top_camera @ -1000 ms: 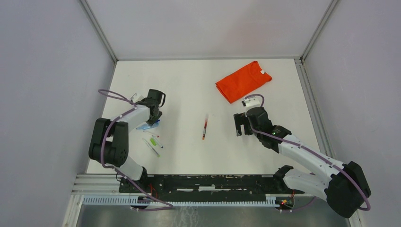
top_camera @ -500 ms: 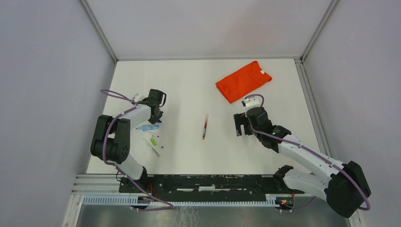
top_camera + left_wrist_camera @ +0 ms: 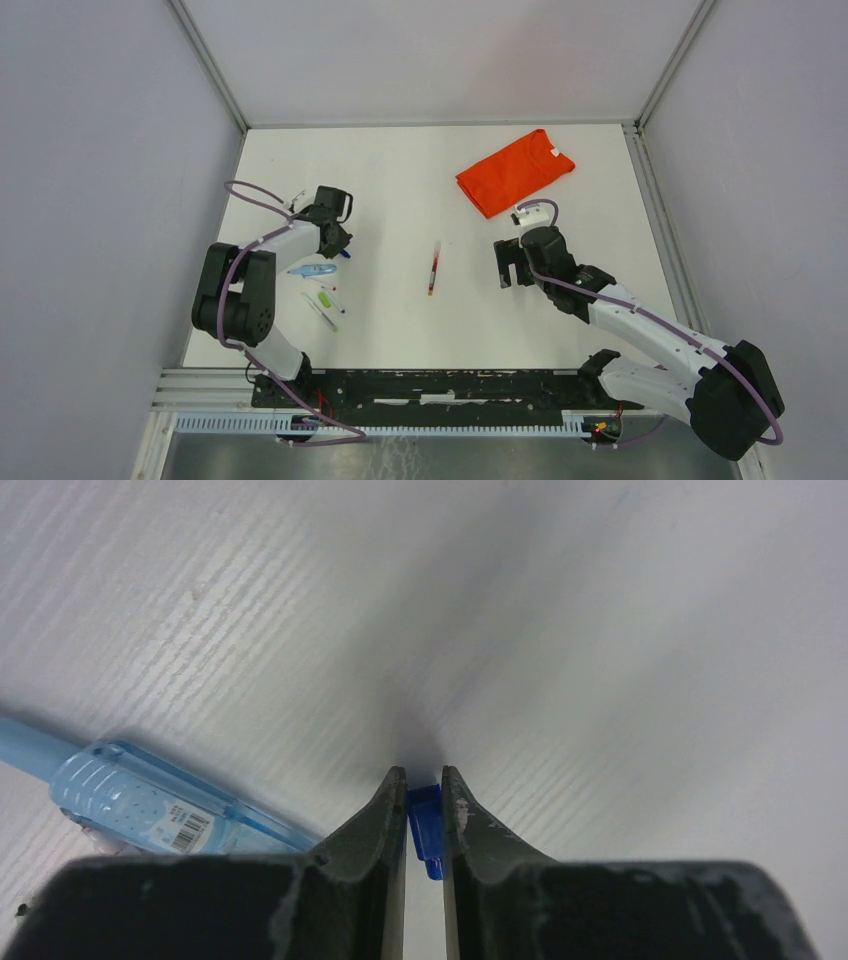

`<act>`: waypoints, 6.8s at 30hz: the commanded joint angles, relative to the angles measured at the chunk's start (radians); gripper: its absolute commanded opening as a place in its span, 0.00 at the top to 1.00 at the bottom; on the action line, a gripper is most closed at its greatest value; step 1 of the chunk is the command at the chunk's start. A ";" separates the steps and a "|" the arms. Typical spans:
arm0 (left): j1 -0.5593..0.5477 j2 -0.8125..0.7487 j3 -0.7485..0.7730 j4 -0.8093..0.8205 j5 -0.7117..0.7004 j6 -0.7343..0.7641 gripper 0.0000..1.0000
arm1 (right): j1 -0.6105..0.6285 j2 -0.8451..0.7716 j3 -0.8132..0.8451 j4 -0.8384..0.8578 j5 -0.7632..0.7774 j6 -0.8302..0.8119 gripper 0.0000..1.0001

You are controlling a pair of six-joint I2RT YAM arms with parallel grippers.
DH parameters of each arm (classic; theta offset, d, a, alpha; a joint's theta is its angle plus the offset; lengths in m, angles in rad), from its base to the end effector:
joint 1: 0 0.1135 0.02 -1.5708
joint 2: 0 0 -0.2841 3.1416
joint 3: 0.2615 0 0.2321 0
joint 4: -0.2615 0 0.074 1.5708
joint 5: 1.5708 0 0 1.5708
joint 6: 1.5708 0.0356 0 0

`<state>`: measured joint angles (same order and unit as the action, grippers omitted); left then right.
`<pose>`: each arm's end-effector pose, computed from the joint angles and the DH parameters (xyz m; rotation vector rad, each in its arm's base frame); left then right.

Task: Insert the pens into the pen caps
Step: Move the pen cap to the center of the board, then adjust the pen at the center of the board, then pick up the pen from the center of the board.

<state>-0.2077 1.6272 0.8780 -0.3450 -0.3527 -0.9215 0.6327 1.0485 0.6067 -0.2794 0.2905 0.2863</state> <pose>0.2866 -0.0478 0.1929 -0.9964 2.3557 0.0525 0.1575 0.1028 0.2467 -0.2417 2.2475 0.1568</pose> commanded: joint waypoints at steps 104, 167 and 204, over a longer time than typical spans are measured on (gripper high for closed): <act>-0.370 -0.375 -0.320 -0.335 -0.135 -0.269 0.94 | -0.003 0.033 0.015 0.032 -0.023 0.004 0.08; -0.773 -0.075 -0.041 -0.290 -0.148 -0.041 0.62 | -0.003 0.031 0.015 0.027 -0.022 0.005 0.08; -0.753 -0.352 -0.054 -0.077 -0.204 0.134 0.96 | -0.004 -0.149 -0.018 0.110 0.009 0.059 0.08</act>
<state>-0.9649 1.3418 0.8276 -0.5049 -0.5228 -0.8650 0.6327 0.9543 0.6056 -0.2550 0.3149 0.3176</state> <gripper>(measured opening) 0.139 0.918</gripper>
